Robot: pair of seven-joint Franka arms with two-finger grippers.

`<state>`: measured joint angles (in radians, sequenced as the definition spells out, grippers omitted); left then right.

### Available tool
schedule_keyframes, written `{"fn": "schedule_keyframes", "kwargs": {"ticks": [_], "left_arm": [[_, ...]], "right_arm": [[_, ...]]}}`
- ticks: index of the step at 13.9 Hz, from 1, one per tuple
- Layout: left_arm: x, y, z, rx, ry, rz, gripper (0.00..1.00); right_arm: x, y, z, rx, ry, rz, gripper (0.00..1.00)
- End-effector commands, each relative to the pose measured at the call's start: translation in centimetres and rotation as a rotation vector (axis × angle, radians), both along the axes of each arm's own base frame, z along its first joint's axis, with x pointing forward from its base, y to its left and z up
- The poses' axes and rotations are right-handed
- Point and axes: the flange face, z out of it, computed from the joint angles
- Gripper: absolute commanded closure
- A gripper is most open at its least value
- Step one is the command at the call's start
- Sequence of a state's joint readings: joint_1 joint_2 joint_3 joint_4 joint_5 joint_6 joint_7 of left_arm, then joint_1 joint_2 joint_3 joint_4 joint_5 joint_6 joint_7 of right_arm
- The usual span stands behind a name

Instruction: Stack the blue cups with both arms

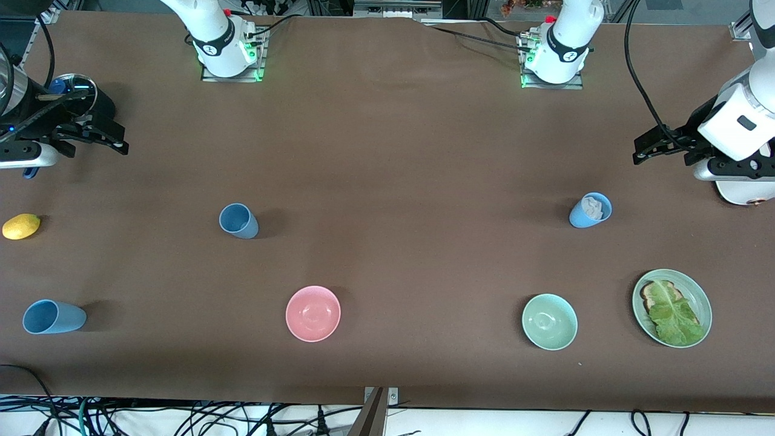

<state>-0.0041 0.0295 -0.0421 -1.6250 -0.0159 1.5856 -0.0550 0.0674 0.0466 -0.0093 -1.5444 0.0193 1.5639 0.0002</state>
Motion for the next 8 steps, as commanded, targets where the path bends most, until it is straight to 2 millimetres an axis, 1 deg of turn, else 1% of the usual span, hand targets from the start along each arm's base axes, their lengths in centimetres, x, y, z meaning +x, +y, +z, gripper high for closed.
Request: {"fn": "schedule_keyframes", "kwargs": {"ticks": [1, 7, 8], "left_arm": [[-0.54, 0.12, 0.64, 0.003, -0.004, 0.009, 0.0], [-0.54, 0.18, 0.64, 0.0, -0.004, 0.013, 0.0], [-0.43, 0.11, 0.39, 0.001, 0.0, 0.006, 0.0]], "right_arm": [[-0.64, -0.11, 1.52, 0.002, -0.018, -0.007, 0.0], [-0.51, -0.01, 1.41, 0.002, -0.016, -0.004, 0.0], [-0.51, -0.01, 1.41, 0.002, -0.016, -0.004, 0.0]]}}
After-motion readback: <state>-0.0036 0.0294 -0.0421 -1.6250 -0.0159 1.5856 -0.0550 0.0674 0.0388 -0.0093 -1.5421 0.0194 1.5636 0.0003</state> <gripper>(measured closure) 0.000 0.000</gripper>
